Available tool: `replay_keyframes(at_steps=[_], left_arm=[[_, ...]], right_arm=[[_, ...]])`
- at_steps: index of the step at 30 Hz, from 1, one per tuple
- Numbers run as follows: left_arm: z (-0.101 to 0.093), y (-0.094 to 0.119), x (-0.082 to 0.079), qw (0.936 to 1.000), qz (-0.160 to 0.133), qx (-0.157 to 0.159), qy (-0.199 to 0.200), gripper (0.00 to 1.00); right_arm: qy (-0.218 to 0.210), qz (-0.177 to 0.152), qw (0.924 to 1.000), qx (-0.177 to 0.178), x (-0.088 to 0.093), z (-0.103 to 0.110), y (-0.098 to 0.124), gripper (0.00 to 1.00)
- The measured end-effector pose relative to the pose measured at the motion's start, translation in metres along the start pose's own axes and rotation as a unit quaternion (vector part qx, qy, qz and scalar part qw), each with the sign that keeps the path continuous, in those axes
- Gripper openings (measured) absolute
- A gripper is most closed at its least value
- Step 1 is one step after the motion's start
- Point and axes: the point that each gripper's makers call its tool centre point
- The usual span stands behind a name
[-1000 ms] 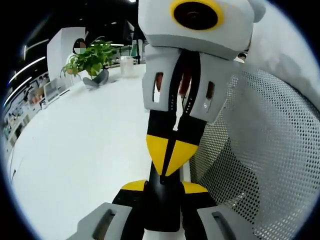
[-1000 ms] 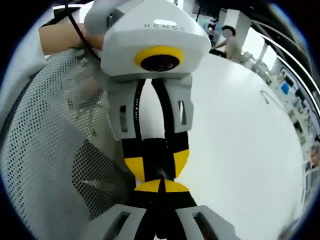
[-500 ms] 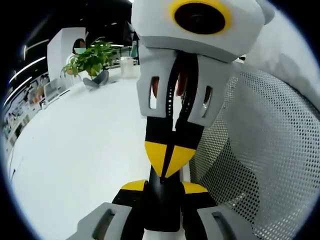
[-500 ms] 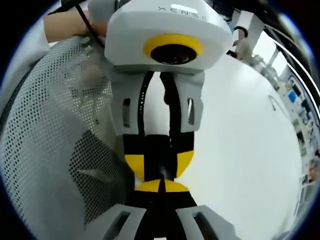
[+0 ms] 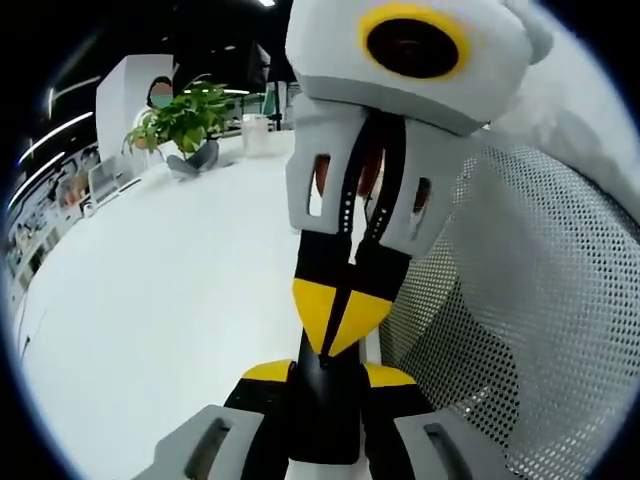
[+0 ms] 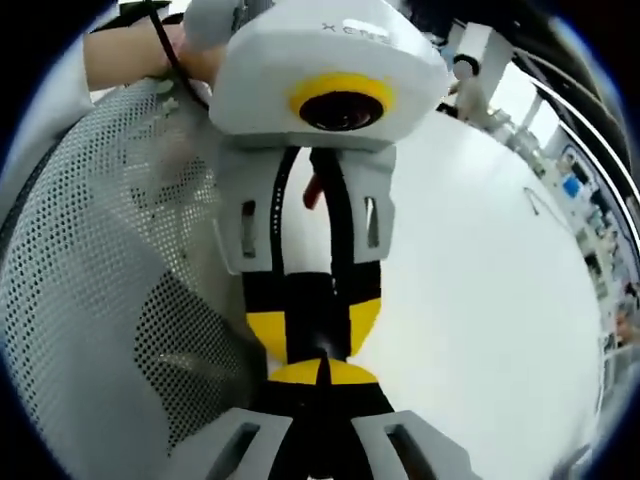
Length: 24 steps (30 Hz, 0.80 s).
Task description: Press the specified remote control buttons in sequence, fully releasing each button before pressing the next.
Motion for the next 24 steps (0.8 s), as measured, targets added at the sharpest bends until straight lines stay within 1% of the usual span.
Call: replay_keyframes(at_steps=[1, 3, 10, 12, 13, 16, 22, 24], left_arm=[[0.0000, 0.0000, 0.0000, 1.0000, 0.000, 0.000, 0.000, 0.24], [0.0001, 0.0001, 0.0000, 1.0000, -0.001, 0.000, 0.000, 0.24], [0.0000, 0.0003, 0.0002, 1.0000, -0.001, 0.000, 0.000, 0.24], [-0.0001, 0.0004, 0.0001, 1.0000, -0.001, 0.000, 0.000, 0.24], [-0.0002, 0.0005, 0.0002, 1.0000, -0.001, 0.000, 0.000, 0.24], [-0.0002, 0.0004, 0.0003, 1.0000, -0.001, 0.000, 0.000, 0.24], [-0.0002, 0.0005, 0.0005, 1.0000, 0.000, 0.000, -0.002, 0.24], [-0.0002, 0.0006, 0.0005, 1.0000, 0.000, 0.000, -0.003, 0.24]], right_arm=[[-0.020, -0.005, 0.9998, -0.004, -0.0007, 0.0008, 0.0000, 0.00], [-0.035, -0.008, 0.9993, -0.010, -0.0011, -0.0005, 0.0015, 0.00], [-0.028, -0.018, 0.9992, -0.020, -0.0100, 0.0020, -0.0001, 0.00], [-0.020, -0.008, 0.9994, -0.027, -0.0081, 0.0049, -0.0037, 0.00], [-0.014, -0.009, 0.9996, -0.023, -0.0083, 0.0039, -0.0041, 0.00], [-0.010, -0.005, 0.9996, -0.027, -0.0082, 0.0038, -0.0034, 0.00], [-0.022, 0.008, 0.9990, -0.037, -0.0090, 0.0023, -0.0049, 0.00], [-0.019, 0.010, 0.9990, -0.038, -0.0088, 0.0030, -0.0050, 0.00]])
Point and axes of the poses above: the point that each gripper's makers call its tool centre point, and the gripper's own axes: y roughly backward along the fingers, z roughly to its left, x roughly out of its underside, and after that the axes turned 5 degrees about x, right-handed
